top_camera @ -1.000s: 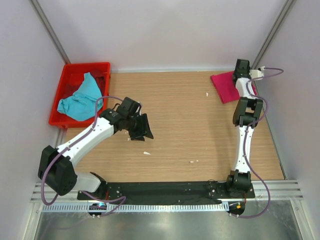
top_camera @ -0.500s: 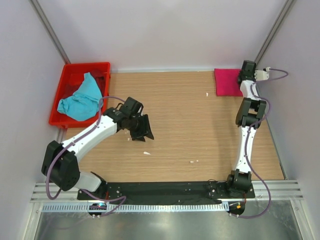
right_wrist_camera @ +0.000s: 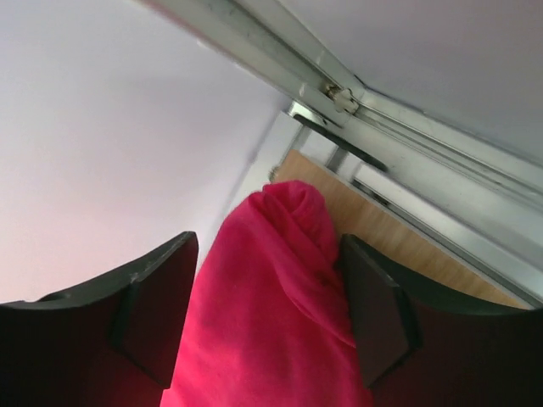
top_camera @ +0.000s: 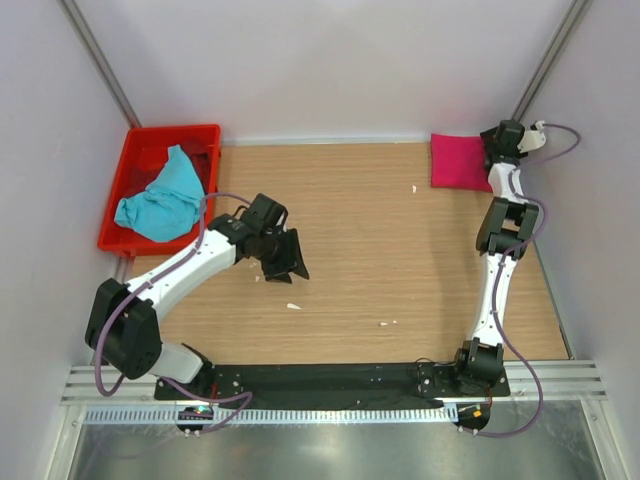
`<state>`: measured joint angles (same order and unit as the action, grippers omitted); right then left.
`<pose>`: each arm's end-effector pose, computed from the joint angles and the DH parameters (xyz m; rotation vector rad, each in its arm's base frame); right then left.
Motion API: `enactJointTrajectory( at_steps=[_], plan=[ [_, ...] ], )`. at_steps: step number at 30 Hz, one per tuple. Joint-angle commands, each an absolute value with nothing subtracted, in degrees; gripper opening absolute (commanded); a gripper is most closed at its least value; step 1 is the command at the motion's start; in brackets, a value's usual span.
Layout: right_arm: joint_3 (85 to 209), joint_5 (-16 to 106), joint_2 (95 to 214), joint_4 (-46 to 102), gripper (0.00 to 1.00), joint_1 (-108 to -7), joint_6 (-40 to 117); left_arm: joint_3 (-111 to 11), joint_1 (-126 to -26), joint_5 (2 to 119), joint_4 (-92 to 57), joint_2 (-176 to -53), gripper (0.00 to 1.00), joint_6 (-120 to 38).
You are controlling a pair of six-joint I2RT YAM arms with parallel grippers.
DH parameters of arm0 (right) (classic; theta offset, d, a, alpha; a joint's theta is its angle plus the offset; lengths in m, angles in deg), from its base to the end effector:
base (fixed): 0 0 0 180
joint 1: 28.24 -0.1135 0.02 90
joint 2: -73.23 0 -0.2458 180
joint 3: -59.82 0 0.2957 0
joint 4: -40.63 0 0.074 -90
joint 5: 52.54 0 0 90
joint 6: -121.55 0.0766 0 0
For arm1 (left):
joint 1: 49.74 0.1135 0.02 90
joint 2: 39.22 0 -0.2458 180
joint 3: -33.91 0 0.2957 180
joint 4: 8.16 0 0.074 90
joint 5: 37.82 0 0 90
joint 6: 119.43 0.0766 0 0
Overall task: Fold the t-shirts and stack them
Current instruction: Neatly place the folded tshirt to the corner, then reset both grippers
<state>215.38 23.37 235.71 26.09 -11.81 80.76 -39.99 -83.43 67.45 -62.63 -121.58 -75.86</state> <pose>0.6527 -0.2119 0.0976 1.1822 1.5333 0.1422 0.2776 -0.2093 0.1819 -0.2254 2.8504 -0.7360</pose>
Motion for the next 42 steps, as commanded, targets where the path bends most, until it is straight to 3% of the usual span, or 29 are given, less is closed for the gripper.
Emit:
enactJointTrajectory(
  at_steps=[1,6,9,17,23,28,33,38,42],
  plan=[
    [211.9,24.1,229.5,18.4,0.75,-12.4,68.8,-42.5,-83.7,68.9,-60.3,-119.8,0.49,-76.5],
    [215.2,18.5,220.1,5.9,0.87,-15.7,57.5,-43.2,-83.7,69.1,-60.3,-117.4,0.49,-76.3],
    [212.4,7.6,212.6,1.9,1.00,-17.8,50.0,-42.8,-83.7,69.1,-61.2,-114.0,0.50,-75.4],
    [207.7,4.9,197.2,-15.5,1.00,-21.0,49.2,-39.9,-83.7,68.3,-65.6,-104.7,0.52,-74.3],
    [180.2,10.5,175.1,-19.9,1.00,-32.6,57.5,-34.7,-83.7,68.4,-67.7,-94.8,0.56,-75.8],
    [155.6,25.0,161.0,-19.0,1.00,-39.0,65.4,-25.8,-83.4,71.3,-65.9,-85.3,0.63,-81.4],
    [127.3,41.8,145.4,-7.9,1.00,-43.0,72.3,-11.1,-83.0,75.2,-53.1,-75.9,0.68,-96.6],
    [106.6,53.9,127.2,5.1,1.00,-44.1,81.9,3.5,-83.0,74.8,-32.1,-62.3,0.71,-113.9],
    [90.8,60.3,115.1,14.2,1.00,-44.2,87.3,14.3,-83.0,71.4,-25.8,-50.4,0.74,-123.0]
  ],
)
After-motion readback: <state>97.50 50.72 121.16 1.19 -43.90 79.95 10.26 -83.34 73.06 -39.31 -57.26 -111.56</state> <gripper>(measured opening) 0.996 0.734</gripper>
